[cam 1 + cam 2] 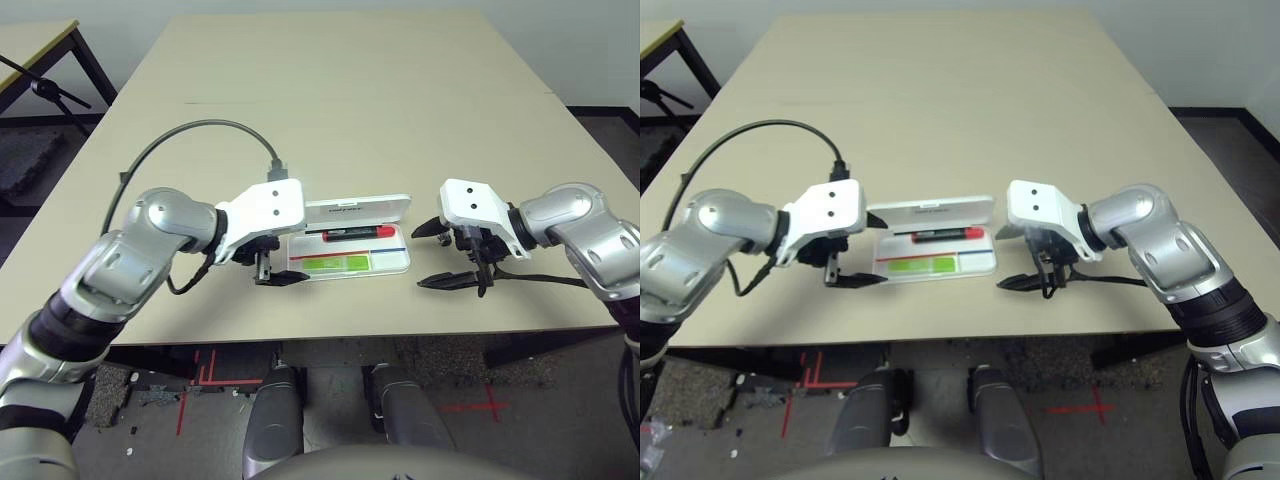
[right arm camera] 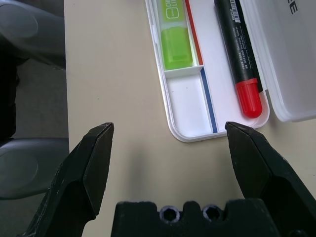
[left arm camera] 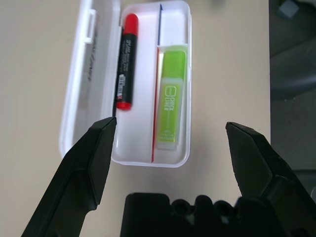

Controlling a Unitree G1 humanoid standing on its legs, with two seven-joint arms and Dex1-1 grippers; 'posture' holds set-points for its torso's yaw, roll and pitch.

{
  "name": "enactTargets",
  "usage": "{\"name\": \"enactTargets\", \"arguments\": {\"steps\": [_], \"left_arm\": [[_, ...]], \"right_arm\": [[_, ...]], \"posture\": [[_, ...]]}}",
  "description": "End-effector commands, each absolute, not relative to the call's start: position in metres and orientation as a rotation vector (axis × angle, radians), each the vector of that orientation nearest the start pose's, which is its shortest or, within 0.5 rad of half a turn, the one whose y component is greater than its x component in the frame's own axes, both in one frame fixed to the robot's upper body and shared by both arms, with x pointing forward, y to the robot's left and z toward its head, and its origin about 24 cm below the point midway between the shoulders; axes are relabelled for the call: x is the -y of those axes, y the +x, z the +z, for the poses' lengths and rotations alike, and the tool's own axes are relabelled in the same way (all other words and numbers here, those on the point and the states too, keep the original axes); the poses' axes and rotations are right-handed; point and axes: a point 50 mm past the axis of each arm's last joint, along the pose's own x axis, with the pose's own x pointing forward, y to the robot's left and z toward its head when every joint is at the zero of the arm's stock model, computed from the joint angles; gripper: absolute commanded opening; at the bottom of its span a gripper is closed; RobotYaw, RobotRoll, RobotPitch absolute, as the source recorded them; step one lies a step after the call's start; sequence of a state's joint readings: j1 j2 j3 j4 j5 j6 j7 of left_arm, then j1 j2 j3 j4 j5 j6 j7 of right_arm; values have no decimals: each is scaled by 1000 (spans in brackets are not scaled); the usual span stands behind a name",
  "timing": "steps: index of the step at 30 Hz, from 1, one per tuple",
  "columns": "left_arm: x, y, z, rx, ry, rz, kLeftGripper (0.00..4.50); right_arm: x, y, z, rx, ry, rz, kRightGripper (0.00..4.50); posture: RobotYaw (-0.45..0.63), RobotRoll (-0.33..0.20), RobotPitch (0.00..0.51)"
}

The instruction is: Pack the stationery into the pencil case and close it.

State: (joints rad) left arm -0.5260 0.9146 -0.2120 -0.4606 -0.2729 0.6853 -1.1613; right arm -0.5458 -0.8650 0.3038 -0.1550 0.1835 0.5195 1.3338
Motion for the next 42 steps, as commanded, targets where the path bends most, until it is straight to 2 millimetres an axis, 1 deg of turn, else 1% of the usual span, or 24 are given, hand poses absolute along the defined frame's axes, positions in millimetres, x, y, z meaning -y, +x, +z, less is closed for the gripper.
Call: {"name": "enactTargets", "arguments": {"steps": [1, 4, 7, 11, 15, 18, 23, 26, 33, 37, 42], "left_arm": [[-160, 247, 198, -289, 753, -1297, 4478], [-159, 246, 196, -288, 743, -1297, 4478], [-158, 246, 192, -290, 745, -1296, 4478], [-157, 247, 190, -290, 743, -1295, 4478], [-156, 247, 186, -298, 743, -1297, 4478], [-156, 246, 183, -307, 744, -1303, 4478], [-155, 247, 180, -309, 742, -1309, 4478], [-155, 250, 178, -313, 746, -1313, 4478], [-151, 254, 178, -301, 754, -1328, 4478], [-151, 255, 178, -298, 761, -1334, 4478], [-151, 255, 177, -303, 769, -1339, 4478]], "right_arm": [[175, 274, 157, -480, -638, 1403, 4500], [171, 272, 162, -460, -574, 1425, 4500], [172, 271, 168, -458, -531, 1394, 4500], [179, 270, 177, -471, -449, 1280, 4500], [192, 265, 188, -512, -334, 1143, 4500], [197, 263, 192, -508, -258, 1033, 4500], [205, 265, 184, -547, -184, 800, 4500], [210, 272, 177, -576, -161, 647, 4500], [208, 288, 162, -580, -139, 382, 4500], [204, 291, 149, -607, -119, 307, 4500], [194, 290, 137, -647, -105, 316, 4500]], "posture": [[-37, 0, 129], [-35, 0, 131], [-35, 0, 133], [-36, 0, 135], [-45, 0, 142], [-53, 0, 145], [-76, 0, 144], [-87, 0, 139], [-101, 0, 127], [-106, 0, 123], [-109, 0, 122]]}}
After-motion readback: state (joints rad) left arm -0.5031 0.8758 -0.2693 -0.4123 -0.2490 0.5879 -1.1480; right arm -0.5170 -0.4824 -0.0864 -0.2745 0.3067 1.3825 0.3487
